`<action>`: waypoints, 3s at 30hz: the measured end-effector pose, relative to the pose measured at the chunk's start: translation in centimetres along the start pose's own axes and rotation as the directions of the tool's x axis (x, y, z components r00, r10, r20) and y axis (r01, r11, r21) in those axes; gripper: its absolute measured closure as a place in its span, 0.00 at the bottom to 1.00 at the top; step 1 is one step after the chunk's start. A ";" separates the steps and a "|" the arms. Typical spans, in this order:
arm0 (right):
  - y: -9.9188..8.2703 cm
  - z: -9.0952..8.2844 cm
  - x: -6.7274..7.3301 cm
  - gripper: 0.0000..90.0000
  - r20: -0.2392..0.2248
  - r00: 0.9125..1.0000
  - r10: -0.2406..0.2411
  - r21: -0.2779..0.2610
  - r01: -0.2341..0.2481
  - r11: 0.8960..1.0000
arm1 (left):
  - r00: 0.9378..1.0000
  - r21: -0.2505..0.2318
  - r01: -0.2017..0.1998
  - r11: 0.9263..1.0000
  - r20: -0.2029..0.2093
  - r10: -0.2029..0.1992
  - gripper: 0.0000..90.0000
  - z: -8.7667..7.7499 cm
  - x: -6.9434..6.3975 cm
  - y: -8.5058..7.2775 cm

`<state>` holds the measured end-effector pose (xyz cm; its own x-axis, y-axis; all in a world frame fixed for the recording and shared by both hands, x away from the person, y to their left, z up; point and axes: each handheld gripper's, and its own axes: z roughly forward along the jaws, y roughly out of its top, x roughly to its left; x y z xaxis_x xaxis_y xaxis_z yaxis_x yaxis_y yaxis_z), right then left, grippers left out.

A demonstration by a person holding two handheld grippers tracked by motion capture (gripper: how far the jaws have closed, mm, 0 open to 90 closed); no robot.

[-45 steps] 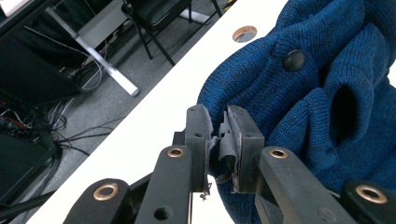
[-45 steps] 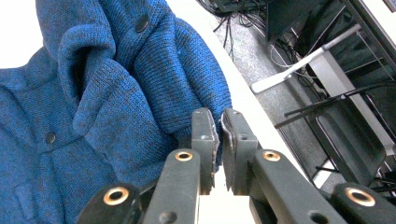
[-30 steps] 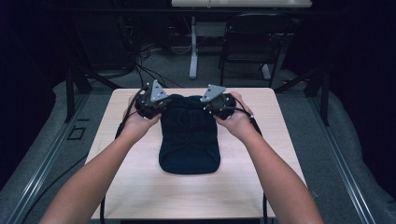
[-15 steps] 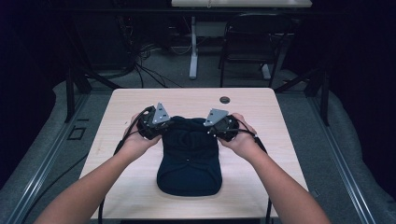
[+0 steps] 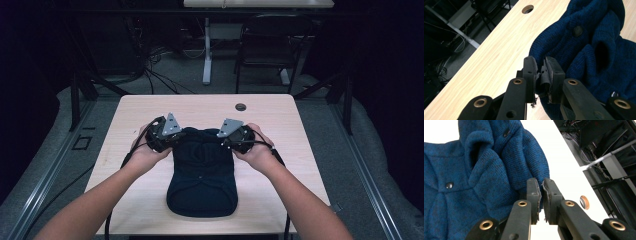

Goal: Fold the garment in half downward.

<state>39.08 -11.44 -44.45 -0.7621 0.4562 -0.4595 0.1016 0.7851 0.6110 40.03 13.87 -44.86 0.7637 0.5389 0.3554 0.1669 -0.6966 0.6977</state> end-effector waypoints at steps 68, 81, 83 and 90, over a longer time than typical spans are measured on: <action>-6.0 -3.3 11.9 0.93 -0.230 0.973 0.026 0.004 -0.026 1.000 | 0.958 0.012 0.036 0.999 0.286 -0.038 0.87 -2.7 -9.8 -9.0; -6.9 -3.2 13.3 0.93 -0.256 0.966 0.039 0.017 -0.036 0.999 | 0.946 0.025 0.050 0.998 0.320 -0.055 0.82 -2.6 -11.0 -10.1; -7.1 -3.2 13.4 0.92 -0.264 0.964 0.041 0.020 -0.037 0.999 | 0.942 0.021 0.071 0.997 0.328 -0.074 0.80 -2.7 -11.1 -10.3; -7.6 -3.2 13.9 0.89 -0.287 0.955 0.076 0.016 -0.075 0.997 | 0.934 0.031 0.046 0.998 0.354 -0.054 0.76 -3.4 -11.5 -10.6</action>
<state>25.68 -12.39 -53.43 -0.9033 0.3754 -0.2075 0.1686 0.7556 0.6329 27.38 16.63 -54.26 0.9247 0.3733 0.0740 0.2212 -0.6855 0.6936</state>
